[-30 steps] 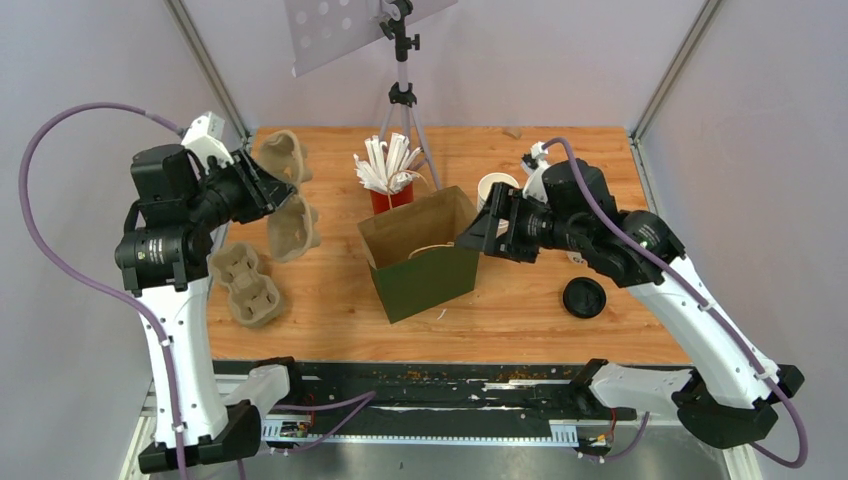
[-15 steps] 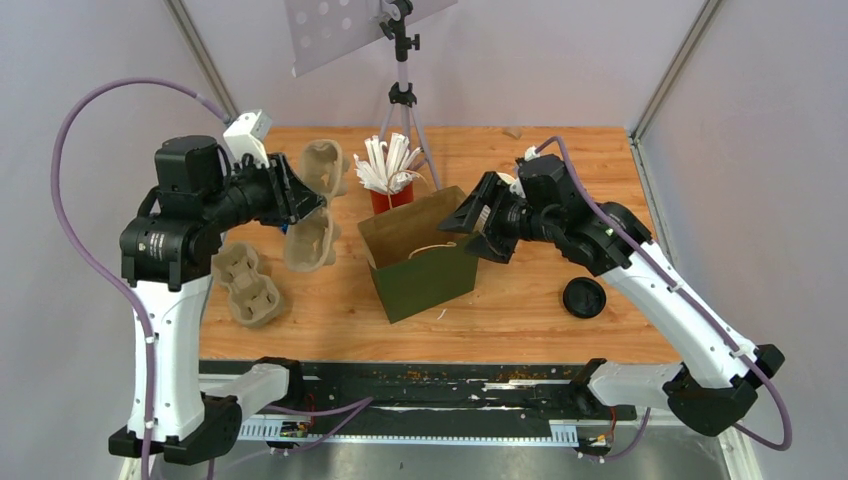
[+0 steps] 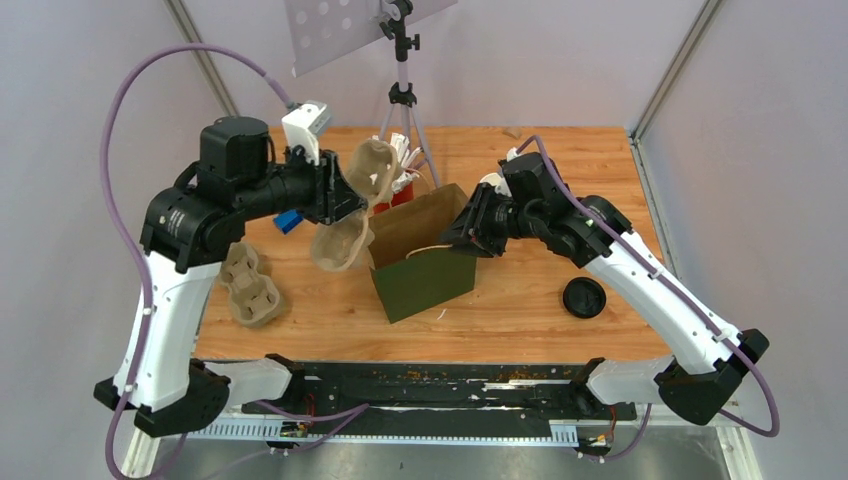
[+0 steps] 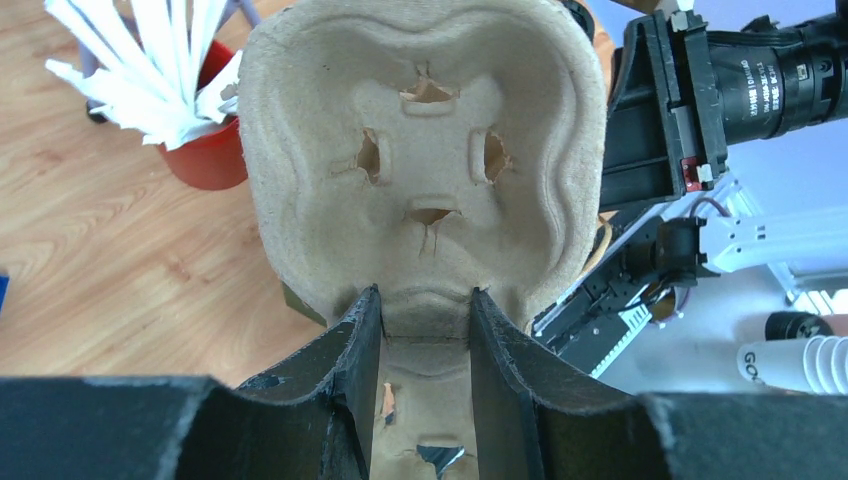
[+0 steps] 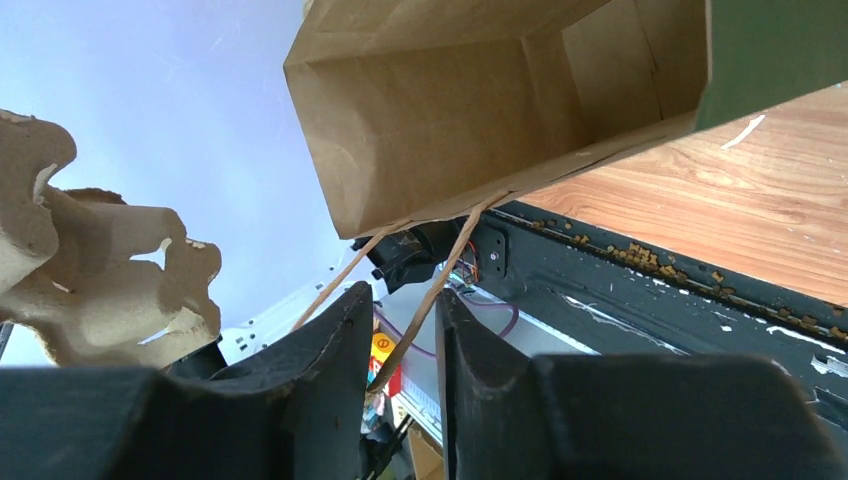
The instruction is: Pack the takeout coffee
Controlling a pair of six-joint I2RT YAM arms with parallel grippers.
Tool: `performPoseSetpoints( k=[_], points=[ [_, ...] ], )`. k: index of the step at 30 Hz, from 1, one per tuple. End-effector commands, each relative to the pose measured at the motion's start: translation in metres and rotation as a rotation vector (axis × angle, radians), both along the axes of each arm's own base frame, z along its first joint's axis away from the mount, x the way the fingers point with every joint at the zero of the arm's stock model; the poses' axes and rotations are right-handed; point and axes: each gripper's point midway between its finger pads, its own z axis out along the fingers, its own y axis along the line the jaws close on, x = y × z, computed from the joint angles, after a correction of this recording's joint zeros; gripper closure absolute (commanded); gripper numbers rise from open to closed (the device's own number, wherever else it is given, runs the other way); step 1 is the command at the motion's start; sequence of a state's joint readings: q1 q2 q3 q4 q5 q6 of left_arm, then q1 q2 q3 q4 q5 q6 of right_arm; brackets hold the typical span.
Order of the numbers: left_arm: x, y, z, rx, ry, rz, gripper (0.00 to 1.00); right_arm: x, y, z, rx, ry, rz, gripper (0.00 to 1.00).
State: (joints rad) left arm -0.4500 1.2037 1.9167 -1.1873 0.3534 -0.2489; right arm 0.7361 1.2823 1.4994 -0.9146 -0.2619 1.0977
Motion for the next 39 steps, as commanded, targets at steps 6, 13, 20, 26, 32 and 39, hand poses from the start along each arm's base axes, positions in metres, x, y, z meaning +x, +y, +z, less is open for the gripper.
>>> performPoseSetpoints(
  k=[6, 13, 20, 26, 32, 39],
  points=[
    [0.004, -0.039, 0.002, 0.089, -0.078, -0.145, 0.68, -0.011, 0.001, 0.023, 0.054, -0.113, 0.124, 0.89],
    [0.012, -0.054, 0.015, 0.075, -0.105, -0.174, 0.68, -0.011, -0.006, 0.028, 0.082, -0.166, 0.148, 1.0],
    [0.02, -0.078, 0.021, 0.016, -0.135, -0.219, 0.67, -0.011, -0.005, 0.017, 0.137, -0.131, 0.201, 1.0],
    [0.026, -0.093, 0.016, -0.014, -0.103, -0.234, 0.68, -0.011, -0.011, 0.018, 0.115, -0.165, 0.21, 1.0],
    [0.032, -0.09, -0.007, 0.021, -0.085, -0.197, 0.68, -0.016, -0.01, 0.017, 0.144, -0.171, 0.227, 1.0],
    [0.036, -0.091, -0.029, 0.049, -0.017, -0.173, 0.69, -0.018, -0.02, 0.015, 0.119, -0.171, 0.198, 1.0]
  ],
)
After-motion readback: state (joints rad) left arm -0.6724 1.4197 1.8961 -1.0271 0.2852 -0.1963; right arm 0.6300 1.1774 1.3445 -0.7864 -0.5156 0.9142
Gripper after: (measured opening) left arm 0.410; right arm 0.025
